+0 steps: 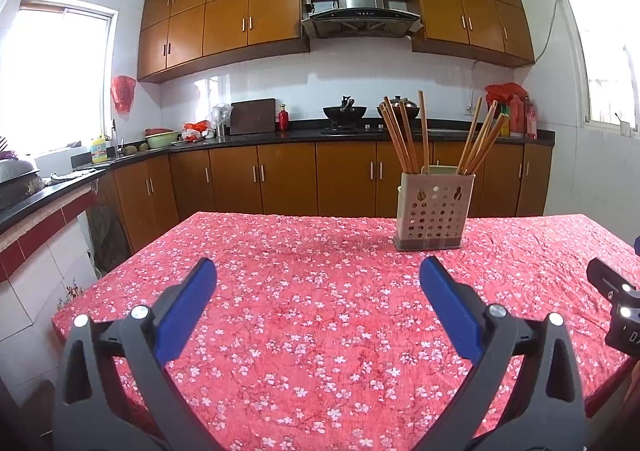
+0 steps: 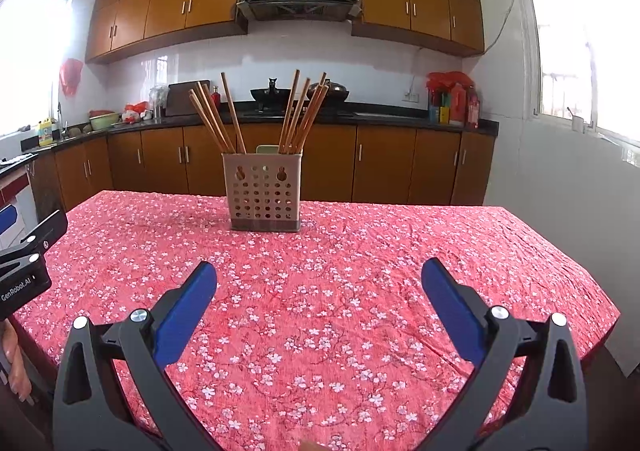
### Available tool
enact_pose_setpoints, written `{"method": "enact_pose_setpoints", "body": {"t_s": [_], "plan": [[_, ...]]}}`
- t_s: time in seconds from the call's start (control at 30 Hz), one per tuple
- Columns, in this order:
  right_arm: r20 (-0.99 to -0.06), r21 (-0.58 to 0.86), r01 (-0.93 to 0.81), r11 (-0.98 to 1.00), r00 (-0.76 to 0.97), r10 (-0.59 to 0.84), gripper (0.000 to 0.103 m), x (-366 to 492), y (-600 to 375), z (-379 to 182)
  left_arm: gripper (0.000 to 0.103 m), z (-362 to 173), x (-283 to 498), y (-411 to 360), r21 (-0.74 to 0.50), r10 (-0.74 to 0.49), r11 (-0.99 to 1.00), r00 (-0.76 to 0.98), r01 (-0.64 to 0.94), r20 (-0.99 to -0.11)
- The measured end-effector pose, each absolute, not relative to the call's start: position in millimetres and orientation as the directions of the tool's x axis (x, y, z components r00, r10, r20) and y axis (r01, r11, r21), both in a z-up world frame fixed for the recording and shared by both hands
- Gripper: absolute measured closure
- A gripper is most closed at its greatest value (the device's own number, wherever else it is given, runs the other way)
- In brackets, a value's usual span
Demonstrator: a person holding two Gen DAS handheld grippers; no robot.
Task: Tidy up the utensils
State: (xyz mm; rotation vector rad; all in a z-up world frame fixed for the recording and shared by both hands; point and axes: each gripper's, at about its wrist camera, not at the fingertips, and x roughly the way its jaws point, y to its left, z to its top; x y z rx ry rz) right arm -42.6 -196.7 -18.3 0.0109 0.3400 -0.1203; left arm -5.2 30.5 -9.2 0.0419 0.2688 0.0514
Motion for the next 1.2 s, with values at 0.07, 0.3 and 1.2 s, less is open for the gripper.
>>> {"method": "enact_pose_setpoints", "body": {"t_s": [0.07,0.3,1.2], "plan": [[-0.338,-0.009,0.118,0.993,0.934,-0.114,0.002,-42.2,-197.1,-18.8,0.004,-10.9,-4.8,30.6,0.045,0.047,0.998,0.961,-0.036,-0.271],[-0.344,-0.01,0.121,0.993,0.932,-0.117,0.002,-42.5,-198.0,-18.3,0.004,-20.4,-5.3,24.0,0.049,0.021,0.999,0.957,-0.007,-0.288],[-0.352,-0.007,0.123,0.992,0.928,-0.118,0.002,-40.0,-198.3,-19.5,0.004,-22.1,-3.6,24.1,0.042,0.019,0.999,0.953,-0.007,-0.301]]}}
